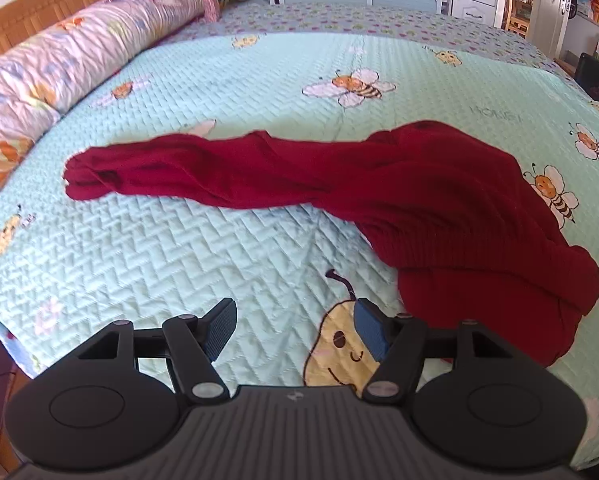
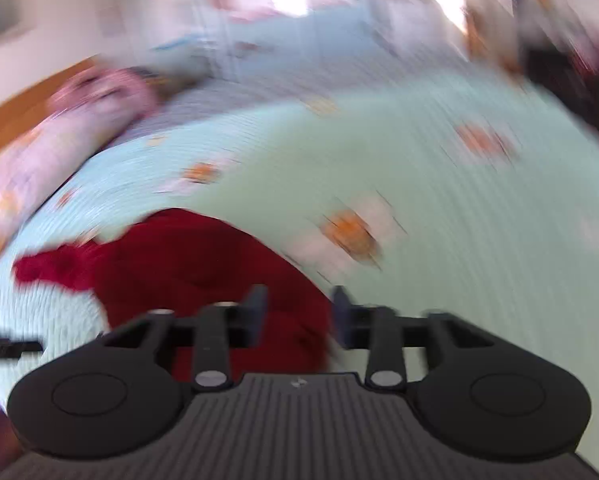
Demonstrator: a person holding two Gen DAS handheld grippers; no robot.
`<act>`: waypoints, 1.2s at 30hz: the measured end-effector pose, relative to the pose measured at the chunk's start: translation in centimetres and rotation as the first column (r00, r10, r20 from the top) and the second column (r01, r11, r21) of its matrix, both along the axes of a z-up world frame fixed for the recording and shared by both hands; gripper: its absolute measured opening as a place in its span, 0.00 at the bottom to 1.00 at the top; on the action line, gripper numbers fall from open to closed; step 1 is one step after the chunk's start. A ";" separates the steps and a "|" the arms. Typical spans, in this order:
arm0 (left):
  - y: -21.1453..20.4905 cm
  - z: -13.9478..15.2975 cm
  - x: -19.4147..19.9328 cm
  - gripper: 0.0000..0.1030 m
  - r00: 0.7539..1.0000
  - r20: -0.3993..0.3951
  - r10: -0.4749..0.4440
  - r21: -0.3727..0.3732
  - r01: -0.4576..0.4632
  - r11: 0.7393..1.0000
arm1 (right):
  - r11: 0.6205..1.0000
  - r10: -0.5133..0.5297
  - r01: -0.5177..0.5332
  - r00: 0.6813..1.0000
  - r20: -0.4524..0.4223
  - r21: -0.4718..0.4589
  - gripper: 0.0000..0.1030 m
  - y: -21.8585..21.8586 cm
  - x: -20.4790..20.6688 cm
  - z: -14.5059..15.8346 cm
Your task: Fold clothes
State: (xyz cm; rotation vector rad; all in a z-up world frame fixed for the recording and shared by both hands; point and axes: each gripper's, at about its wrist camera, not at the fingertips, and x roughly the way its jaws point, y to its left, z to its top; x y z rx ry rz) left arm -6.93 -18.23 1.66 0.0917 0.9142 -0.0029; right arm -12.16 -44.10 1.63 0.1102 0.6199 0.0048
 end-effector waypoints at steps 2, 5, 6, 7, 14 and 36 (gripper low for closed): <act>0.1 -0.3 0.2 0.65 1.000 -0.007 0.002 0.010 -0.002 1.000 | 0.983 0.132 -0.128 0.991 0.022 -0.131 0.78 4.1 1.3 -0.2; 0.9 -0.8 0.5 0.65 0.999 -0.022 0.028 0.026 -0.028 0.999 | 0.930 0.263 -0.253 0.965 0.002 -0.266 0.78 9.5 3.8 -1.6; 1.3 -0.9 0.5 0.65 0.999 -0.025 0.040 0.025 -0.040 0.999 | 0.912 0.290 -0.280 0.957 -0.010 -0.298 0.78 11.0 4.6 -2.1; 1.8 -1.0 0.6 0.65 0.998 -0.028 0.053 0.023 -0.052 0.998 | 0.893 0.317 -0.307 0.948 -0.023 -0.330 0.78 12.6 5.5 -2.5; 4.2 -1.1 0.7 0.65 0.993 -0.045 0.112 0.015 -0.111 0.994 | 0.834 0.318 -0.306 0.947 -0.053 -0.459 0.31 16.6 8.5 -4.6; 1.3 -1.6 0.7 0.65 0.991 -0.106 -0.085 -0.348 0.043 0.937 | 0.996 0.012 -0.021 0.994 -0.109 -0.085 0.16 -3.4 -6.6 -3.6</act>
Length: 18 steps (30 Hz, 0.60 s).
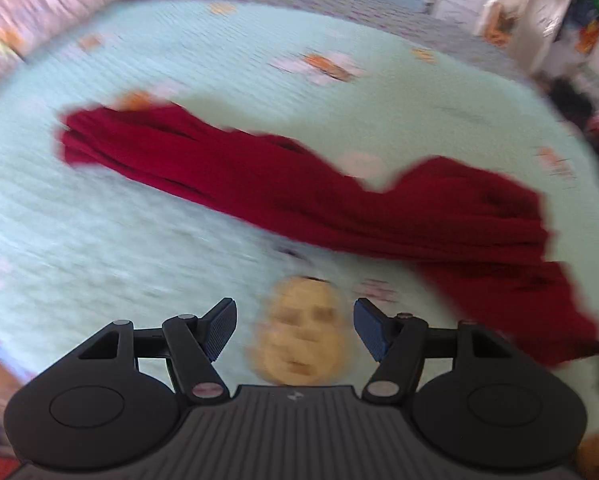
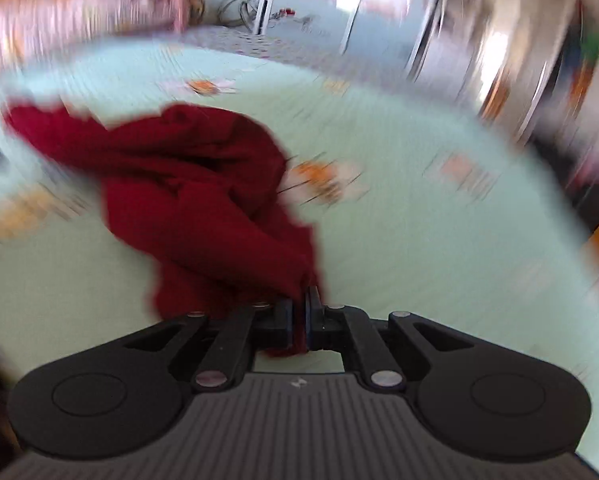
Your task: Fold clothes
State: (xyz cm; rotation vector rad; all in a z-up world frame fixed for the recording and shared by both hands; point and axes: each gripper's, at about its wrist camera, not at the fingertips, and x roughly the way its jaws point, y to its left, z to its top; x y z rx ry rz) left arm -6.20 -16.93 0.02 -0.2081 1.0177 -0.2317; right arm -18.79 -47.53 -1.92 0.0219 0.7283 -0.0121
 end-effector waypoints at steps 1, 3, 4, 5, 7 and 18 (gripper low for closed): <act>-0.3 -0.3 0.3 0.65 1.000 -0.017 -0.007 -0.057 0.006 0.998 | 0.997 -0.009 0.009 1.000 0.008 0.082 0.18 -0.8 -0.3 0.4; -1.0 -0.8 0.9 0.65 0.999 -0.046 -0.019 -0.157 0.012 0.988 | 0.970 -0.030 0.024 0.999 0.022 0.244 0.29 -2.4 -0.8 1.1; -1.3 -1.1 1.3 0.65 0.998 -0.060 -0.026 -0.206 0.013 0.978 | 0.957 -0.040 0.030 0.999 0.029 0.289 0.31 -2.9 -1.0 1.4; -1.6 -1.4 1.7 0.65 0.997 -0.076 -0.027 -0.247 0.007 0.969 | 0.947 -0.050 0.035 0.998 0.037 0.320 0.33 -3.3 -1.1 1.7; -1.9 -2.2 2.7 0.65 0.993 -0.115 0.005 -0.312 -0.041 0.949 | 0.930 -0.058 0.031 0.996 0.062 0.367 0.34 -3.3 -1.3 2.1; -3.0 -5.8 6.4 0.66 0.952 -0.225 0.206 -0.459 -0.290 0.840 | 0.905 -0.096 0.054 0.992 0.080 0.422 0.47 -2.7 -1.5 1.1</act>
